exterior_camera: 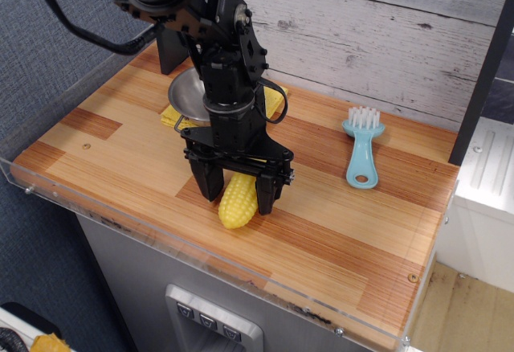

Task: Move the corn in front and right of the colander

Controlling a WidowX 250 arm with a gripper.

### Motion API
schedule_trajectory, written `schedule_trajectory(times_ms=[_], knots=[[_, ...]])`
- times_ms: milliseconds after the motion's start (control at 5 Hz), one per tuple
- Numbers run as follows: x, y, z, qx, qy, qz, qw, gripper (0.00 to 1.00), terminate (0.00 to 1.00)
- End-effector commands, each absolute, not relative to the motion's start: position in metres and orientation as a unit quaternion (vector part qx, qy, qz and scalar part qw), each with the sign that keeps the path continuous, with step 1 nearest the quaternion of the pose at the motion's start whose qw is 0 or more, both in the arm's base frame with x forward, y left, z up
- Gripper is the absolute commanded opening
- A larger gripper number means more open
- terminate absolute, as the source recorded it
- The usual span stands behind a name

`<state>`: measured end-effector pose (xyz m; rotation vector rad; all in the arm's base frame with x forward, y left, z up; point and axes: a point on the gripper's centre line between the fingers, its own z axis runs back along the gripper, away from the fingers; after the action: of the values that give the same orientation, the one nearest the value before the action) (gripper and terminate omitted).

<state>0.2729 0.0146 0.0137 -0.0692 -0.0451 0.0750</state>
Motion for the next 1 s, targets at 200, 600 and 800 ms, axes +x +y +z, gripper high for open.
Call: schedule_trajectory(times_ms=[200,600,800], knots=[[0.22,0.037,0.123,-0.047,-0.205,0.062,0.976,1.0,0.0],[0.21,0.057,0.138,-0.048,-0.125,0.007,0.991,1.0,0.0],[0.216,0.048,0.134,-0.029,-0.091,-0.036,0.995,1.0,0.0]])
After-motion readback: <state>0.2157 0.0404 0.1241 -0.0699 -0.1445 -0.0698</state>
